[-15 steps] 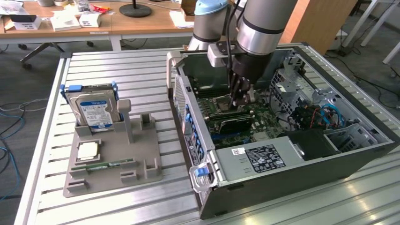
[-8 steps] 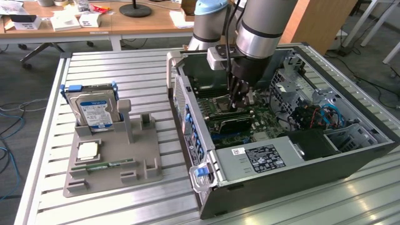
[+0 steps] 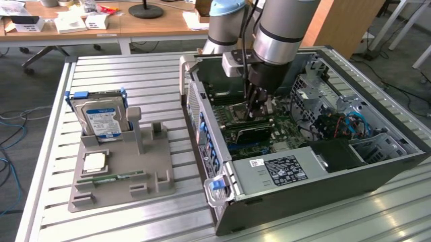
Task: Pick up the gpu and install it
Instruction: 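Press down on the gpu until it lock into place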
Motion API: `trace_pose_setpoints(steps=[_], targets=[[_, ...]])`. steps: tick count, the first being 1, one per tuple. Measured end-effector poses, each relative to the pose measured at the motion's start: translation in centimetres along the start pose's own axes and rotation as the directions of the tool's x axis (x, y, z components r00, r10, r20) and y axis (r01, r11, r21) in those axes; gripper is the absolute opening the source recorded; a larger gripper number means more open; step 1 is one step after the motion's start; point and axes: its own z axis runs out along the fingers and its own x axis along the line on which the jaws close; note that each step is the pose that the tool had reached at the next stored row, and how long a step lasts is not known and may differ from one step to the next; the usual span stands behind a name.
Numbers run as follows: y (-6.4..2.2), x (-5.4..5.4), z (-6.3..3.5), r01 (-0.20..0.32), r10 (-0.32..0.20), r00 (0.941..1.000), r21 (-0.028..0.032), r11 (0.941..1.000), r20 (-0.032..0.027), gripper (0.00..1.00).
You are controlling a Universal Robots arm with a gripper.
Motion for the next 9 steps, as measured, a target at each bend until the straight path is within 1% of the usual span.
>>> trace_pose_setpoints(steps=[5, 9], targets=[[0.01, 0.12, 0.16, 0.000, 0.000, 1.0000, 0.0000, 1.0000, -0.0010, 0.11], [0.05, 0.15, 0.77, 0.000, 0.000, 1.0000, 0.0001, 1.0000, -0.0013, 0.11]])
